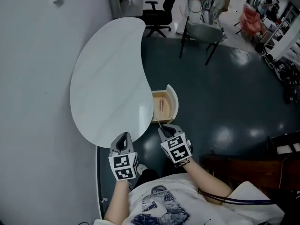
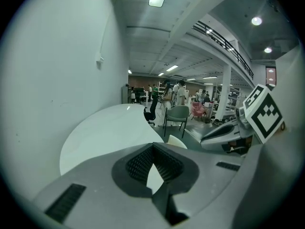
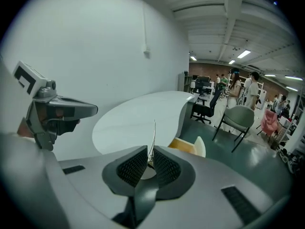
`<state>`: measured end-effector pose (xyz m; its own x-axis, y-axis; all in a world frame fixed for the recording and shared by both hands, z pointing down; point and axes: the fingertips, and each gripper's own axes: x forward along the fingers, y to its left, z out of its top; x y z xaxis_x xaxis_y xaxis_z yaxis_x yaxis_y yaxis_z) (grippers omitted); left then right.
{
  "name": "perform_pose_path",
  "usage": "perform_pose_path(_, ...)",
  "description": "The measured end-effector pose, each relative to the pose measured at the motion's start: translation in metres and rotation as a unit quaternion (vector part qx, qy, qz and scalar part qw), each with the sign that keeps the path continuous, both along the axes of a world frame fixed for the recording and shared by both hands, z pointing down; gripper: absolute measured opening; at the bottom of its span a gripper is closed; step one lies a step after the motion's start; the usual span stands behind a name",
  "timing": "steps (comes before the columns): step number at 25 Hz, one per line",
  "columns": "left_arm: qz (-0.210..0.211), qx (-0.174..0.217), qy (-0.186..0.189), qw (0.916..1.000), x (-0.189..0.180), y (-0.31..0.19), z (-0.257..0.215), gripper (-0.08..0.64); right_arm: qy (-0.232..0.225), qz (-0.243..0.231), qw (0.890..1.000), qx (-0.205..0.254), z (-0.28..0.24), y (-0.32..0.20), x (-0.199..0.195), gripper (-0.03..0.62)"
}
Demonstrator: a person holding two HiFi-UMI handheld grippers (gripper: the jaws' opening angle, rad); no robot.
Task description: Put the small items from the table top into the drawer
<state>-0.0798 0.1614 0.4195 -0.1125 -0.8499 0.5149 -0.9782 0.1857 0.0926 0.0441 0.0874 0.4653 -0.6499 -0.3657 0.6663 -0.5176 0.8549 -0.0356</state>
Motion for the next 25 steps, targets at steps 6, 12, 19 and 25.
perform_pose_path(6,0.004,-0.008,-0.007,0.9999,0.046,-0.044,0.002,0.034,-0.007,-0.004,1.0,-0.015,0.004,-0.041,0.041,0.055)
perform_pose_path(12,-0.008,-0.012,-0.012,0.9998,0.071,-0.097,0.01,0.034,-0.012,-0.011,0.999,-0.03,0.018,-0.093,0.072,0.055)
perform_pose_path(19,-0.028,-0.007,-0.016,0.9995,0.094,-0.143,0.012,0.034,-0.017,-0.019,0.999,-0.037,0.026,-0.143,0.103,0.055)
perform_pose_path(25,-0.033,-0.017,-0.018,0.9991,0.098,-0.155,0.02,0.034,-0.016,-0.021,0.998,-0.06,0.04,-0.156,0.107,0.054)
